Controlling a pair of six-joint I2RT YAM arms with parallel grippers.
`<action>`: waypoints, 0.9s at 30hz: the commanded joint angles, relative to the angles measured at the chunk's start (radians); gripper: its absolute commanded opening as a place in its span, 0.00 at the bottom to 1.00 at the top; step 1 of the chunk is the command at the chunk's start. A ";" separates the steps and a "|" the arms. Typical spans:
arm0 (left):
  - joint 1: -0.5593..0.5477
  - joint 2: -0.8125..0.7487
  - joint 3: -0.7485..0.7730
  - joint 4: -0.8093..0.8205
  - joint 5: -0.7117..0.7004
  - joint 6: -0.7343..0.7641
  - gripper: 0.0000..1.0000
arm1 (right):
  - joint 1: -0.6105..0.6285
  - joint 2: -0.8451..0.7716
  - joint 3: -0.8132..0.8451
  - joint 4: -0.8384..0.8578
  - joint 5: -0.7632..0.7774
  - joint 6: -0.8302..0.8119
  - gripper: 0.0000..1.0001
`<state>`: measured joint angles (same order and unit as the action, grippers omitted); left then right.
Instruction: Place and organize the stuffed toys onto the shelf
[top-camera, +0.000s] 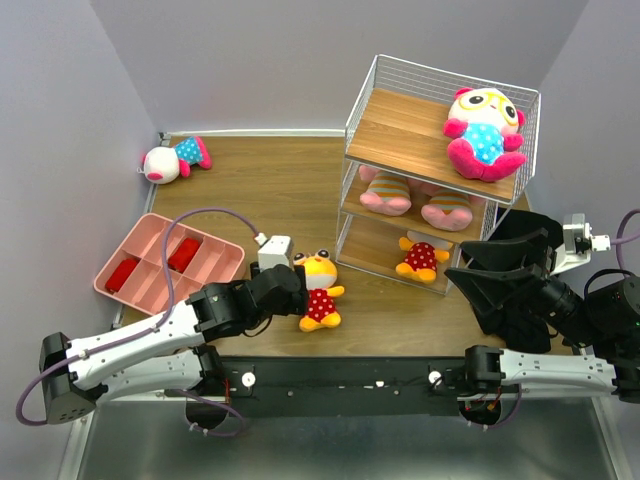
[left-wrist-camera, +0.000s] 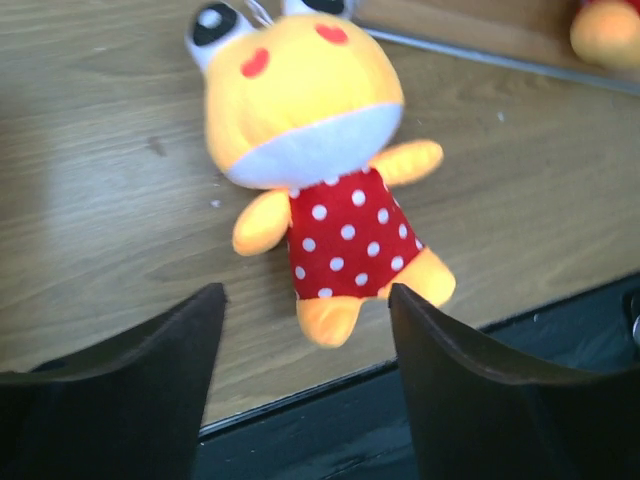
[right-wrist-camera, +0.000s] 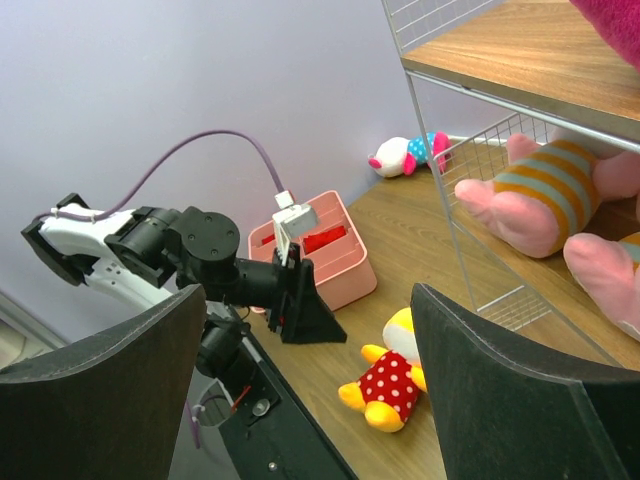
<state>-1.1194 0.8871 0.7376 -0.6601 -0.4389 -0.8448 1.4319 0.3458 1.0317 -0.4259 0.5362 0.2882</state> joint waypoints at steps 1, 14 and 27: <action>-0.002 -0.010 0.016 -0.200 -0.198 -0.502 0.72 | 0.002 0.005 0.007 -0.008 -0.013 0.006 0.90; -0.003 0.029 -0.008 -0.235 0.110 -1.192 0.71 | 0.002 -0.002 0.022 -0.054 -0.001 0.028 0.90; -0.092 -0.037 -0.256 0.086 0.051 -1.498 0.72 | 0.002 -0.014 0.004 -0.056 -0.004 0.031 0.90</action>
<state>-1.2018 0.9043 0.5835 -0.7467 -0.2916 -1.9709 1.4319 0.3458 1.0382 -0.4652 0.5346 0.3065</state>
